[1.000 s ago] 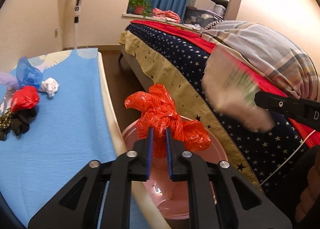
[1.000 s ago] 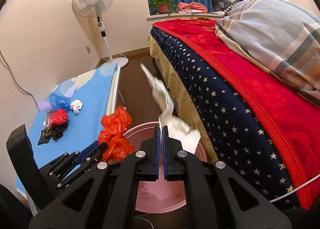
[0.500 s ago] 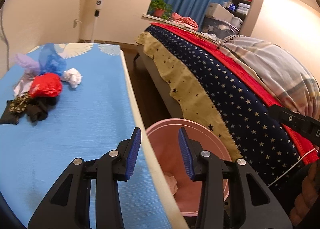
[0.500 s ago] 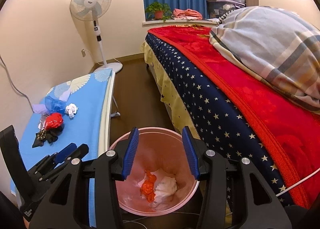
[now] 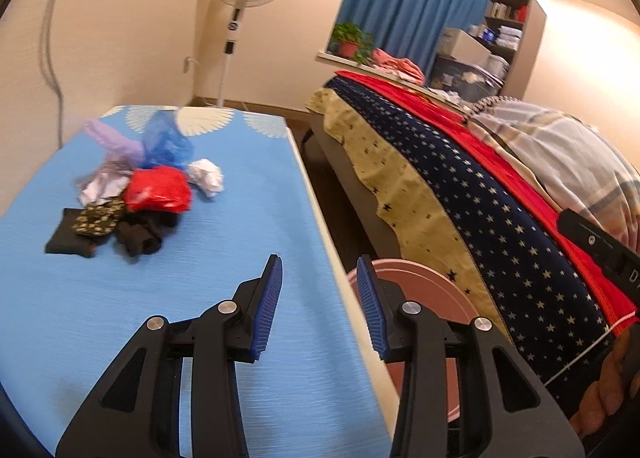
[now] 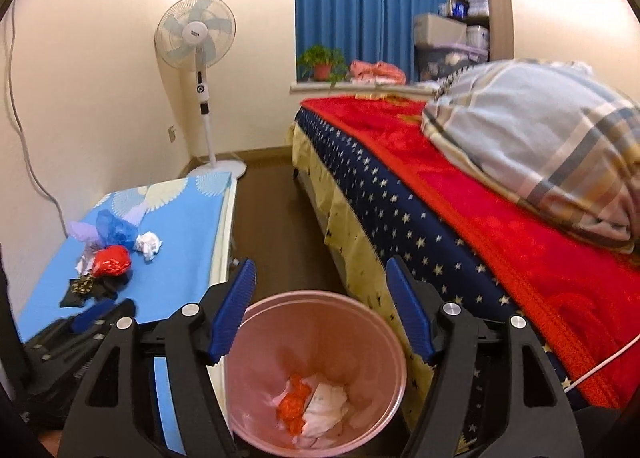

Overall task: Collect trash
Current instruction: 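Grasp the black-and-gold patterned cloth with the left gripper while the right grasps the red bag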

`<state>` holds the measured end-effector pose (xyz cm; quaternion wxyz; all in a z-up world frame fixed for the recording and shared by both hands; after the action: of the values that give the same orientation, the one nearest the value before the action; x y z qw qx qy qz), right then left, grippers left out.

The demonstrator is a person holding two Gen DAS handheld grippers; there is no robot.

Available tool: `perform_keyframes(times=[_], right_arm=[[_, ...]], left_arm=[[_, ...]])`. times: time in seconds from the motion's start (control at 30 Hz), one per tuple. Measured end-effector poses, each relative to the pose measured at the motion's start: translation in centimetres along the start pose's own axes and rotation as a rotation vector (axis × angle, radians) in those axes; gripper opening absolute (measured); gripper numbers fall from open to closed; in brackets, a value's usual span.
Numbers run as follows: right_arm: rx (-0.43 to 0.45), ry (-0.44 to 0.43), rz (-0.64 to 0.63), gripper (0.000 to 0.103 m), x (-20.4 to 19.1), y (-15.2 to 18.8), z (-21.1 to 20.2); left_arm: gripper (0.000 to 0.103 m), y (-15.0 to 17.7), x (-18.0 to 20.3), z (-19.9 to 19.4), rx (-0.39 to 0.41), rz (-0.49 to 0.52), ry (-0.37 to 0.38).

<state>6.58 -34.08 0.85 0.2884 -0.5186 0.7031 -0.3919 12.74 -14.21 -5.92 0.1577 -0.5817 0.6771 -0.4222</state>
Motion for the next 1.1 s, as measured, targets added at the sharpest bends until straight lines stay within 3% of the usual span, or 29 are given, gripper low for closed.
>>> perform_keyframes(times=[0.13,0.4,0.5,0.63,0.7,1.1], right_arm=[[-0.021,-0.038,-0.008,0.058,-1.0,0.1,0.3],[-0.039,-0.107,-0.008,0.055,-3.1,0.2,0.6],[-0.049,-0.138,-0.024,0.045,-4.6,0.4,1.2],[-0.062,-0.203,-0.042,0.024,-7.0,0.6,2.0],[-0.065,-0.241,-0.044,0.019,-8.3,0.7,2.3],[-0.054,-0.430,-0.040,0.016,-16.5,0.4,4.7]], left_arm=[[0.039,-0.2,-1.4,-0.5,0.015,-0.016,-0.029],[0.037,0.1,-3.6,-1.0,0.035,-0.030,-0.092],[0.029,0.1,-4.7,-1.3,0.045,-0.042,-0.124],[0.019,0.0,-6.4,-1.6,0.058,-0.057,-0.170],[0.017,-0.1,-7.5,-1.8,0.063,-0.072,-0.197],[0.011,-1.2,-14.1,-2.6,0.104,-0.156,-0.349]])
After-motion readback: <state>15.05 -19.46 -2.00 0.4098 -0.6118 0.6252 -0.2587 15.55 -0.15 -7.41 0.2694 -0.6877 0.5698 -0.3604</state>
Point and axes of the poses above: each gripper's, at about its wrist camera, not at the fingertips, and z roughly the way its jaws point, x to its right, y to its underside, the point moved 8 cm from there along z, roughly the way its jaws point, and after that the axes turned 4 degrees about -x, right-handed, at the moved point
